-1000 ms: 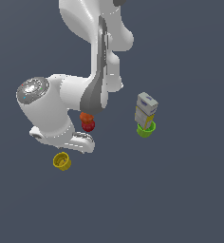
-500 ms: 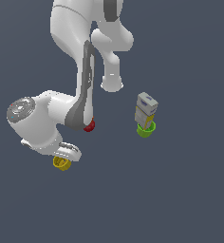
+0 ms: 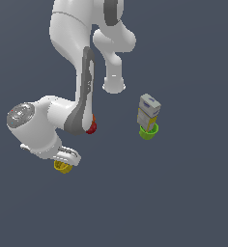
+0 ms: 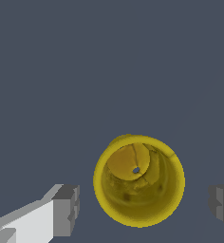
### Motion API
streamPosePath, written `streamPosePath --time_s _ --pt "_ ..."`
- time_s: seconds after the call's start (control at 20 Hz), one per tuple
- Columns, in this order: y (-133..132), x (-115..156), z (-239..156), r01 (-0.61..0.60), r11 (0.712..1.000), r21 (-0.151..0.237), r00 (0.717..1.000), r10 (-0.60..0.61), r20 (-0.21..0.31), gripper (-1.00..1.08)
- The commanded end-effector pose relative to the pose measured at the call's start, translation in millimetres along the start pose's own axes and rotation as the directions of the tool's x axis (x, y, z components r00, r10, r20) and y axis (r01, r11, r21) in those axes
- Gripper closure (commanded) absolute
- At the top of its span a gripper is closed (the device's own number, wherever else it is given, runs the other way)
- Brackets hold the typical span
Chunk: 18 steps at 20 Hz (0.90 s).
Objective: Pick up a designated object from a clutter of objects.
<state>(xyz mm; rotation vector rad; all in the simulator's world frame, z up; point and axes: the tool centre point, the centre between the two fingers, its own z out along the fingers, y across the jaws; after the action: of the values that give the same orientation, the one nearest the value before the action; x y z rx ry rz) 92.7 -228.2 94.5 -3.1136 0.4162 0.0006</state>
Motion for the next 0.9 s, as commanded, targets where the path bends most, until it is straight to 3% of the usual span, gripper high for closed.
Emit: streamPosePath --time_s 0.0,0.35,0.65,0.7,0.85 --pt "0 0 7 0.0 1.0 0.0 1.0 0.0 0.001 -0.92" --pt "1 -1 41 0.0 1.0 0.0 1.0 0.0 0.0 -0.92" --pt "1 0 48 0.0 1.0 0.0 1.0 0.0 0.0 -0.92" --pt "1 0 48 0.0 1.0 0.0 1.0 0.0 0.0 1.08" --pt "1 0 48 0.0 1.0 0.0 1.0 0.0 0.0 1.08"
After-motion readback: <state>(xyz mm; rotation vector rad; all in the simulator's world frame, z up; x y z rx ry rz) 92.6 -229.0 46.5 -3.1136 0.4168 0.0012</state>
